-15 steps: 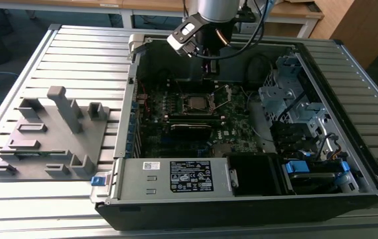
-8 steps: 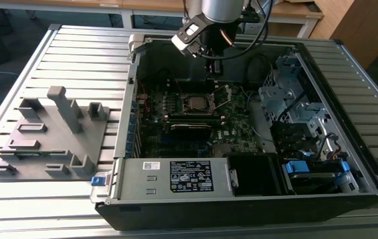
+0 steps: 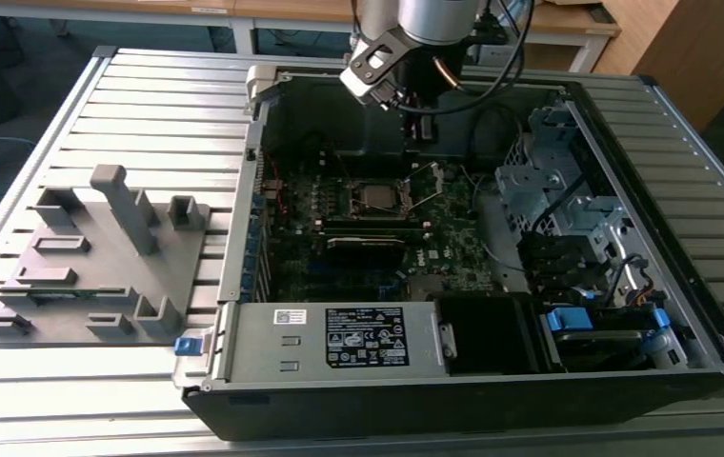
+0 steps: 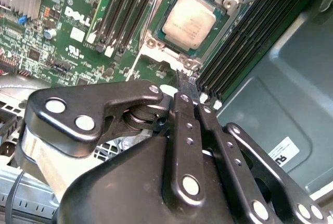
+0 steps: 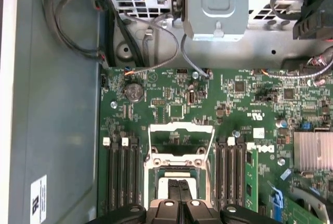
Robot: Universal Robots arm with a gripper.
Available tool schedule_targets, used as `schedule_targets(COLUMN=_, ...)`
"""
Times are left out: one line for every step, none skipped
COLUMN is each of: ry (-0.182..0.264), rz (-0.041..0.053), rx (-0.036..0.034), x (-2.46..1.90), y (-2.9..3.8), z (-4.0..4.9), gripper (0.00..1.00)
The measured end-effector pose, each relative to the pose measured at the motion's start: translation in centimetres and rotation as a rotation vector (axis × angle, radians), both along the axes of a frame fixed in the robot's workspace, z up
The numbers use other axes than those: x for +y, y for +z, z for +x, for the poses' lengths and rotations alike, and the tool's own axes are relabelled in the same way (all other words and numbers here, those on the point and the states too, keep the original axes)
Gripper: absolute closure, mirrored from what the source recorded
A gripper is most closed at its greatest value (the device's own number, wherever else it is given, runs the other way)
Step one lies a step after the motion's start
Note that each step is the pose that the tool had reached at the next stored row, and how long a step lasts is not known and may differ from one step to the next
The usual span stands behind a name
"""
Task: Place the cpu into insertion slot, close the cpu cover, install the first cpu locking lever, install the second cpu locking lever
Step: 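Close the cpu cover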
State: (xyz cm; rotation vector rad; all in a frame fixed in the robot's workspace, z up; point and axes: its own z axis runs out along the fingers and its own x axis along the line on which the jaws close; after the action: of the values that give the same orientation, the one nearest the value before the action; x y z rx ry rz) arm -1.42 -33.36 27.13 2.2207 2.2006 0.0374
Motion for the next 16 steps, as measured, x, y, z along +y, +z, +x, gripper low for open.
schedule_targets(ry=0.000, rz=0.0000, rx=0.0000, x=0.02, y=-0.01, z=0.16, gripper=0.90)
schedule_targets(ry=0.000, rz=0.0000, rx=0.0000, x=0.03, y=-0.03, z=0.32, gripper=0.90)
schedule_targets(ry=0.000, rz=0.0000, rx=0.0000, x=0.05, y=-0.05, z=0.47, gripper=0.90)
schedule_targets(ry=0.000, rz=0.0001, rx=-0.0001, x=0.06, y=-0.07, z=0.64, gripper=0.90)
schedule_targets(ry=0.000, rz=0.0000, rx=0.0000, x=0.07, y=-0.09, z=0.79, gripper=0.90)
schedule_targets(ry=0.000, rz=-0.0001, rx=0.0000, x=0.09, y=-0.10, z=0.96, gripper=0.90)
schedule_targets(ry=0.000, rz=0.0000, rx=0.0000, x=0.10, y=-0.12, z=1.13, gripper=0.90)
schedule_targets(ry=0.000, rz=0.0000, rx=0.0000, x=0.11, y=-0.14, z=1.32, gripper=0.90)
schedule_targets(ry=0.000, rz=0.0000, rx=0.0000, x=0.12, y=-0.16, z=1.50, gripper=0.90)
schedule_targets(ry=0.000, rz=0.0000, rx=0.0000, x=0.13, y=-0.18, z=1.68, gripper=0.90)
schedule_targets(ry=0.000, rz=-0.0001, rx=0.0000, x=0.14, y=-0.19, z=1.85, gripper=0.90)
schedule_targets(ry=0.000, rz=-0.0001, rx=0.0000, x=0.15, y=-0.21, z=2.00, gripper=0.90)
schedule_targets(ry=0.000, rz=-0.0001, rx=0.0001, x=0.15, y=-0.22, z=2.13, gripper=0.90)
schedule_targets(ry=0.000, rz=-0.0002, rx=0.0001, x=0.16, y=-0.23, z=2.23, gripper=0.90)
schedule_targets(ry=0.000, rz=-0.0003, rx=0.0001, x=0.16, y=-0.23, z=2.29, gripper=0.90)
schedule_targets(ry=0.000, rz=-0.0002, rx=0.0001, x=0.16, y=-0.24, z=2.32, gripper=0.90)
